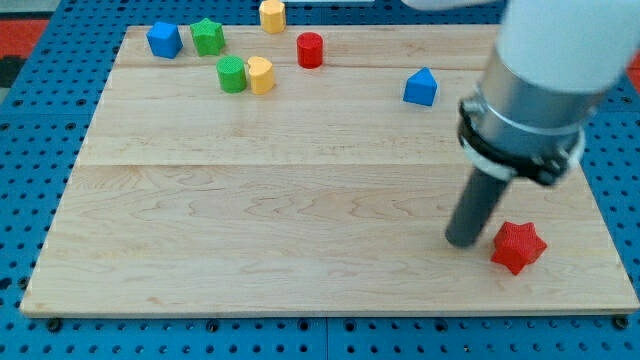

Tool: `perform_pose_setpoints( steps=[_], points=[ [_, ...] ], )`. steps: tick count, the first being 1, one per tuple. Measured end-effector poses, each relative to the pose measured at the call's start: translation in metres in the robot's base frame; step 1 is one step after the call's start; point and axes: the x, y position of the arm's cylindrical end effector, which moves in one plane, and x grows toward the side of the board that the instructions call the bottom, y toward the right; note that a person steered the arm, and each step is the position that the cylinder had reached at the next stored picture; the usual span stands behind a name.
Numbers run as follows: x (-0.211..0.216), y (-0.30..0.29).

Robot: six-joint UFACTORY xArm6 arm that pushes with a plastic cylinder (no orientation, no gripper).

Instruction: Move the blue triangle towards red star

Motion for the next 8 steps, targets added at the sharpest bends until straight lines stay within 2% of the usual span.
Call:
perform_pose_setpoints(
  steps=[1,2,3,4,5,6,7,8],
  points=[
    [-0.099,0.012],
    [-0.199,0.062],
    [-0.236,-0.001],
    [-0.14,-0.018],
    [-0.068,-0.006],
    [-0.135,-0.003],
    [-0.154,-0.026],
    [-0.09,-0.008]
  ],
)
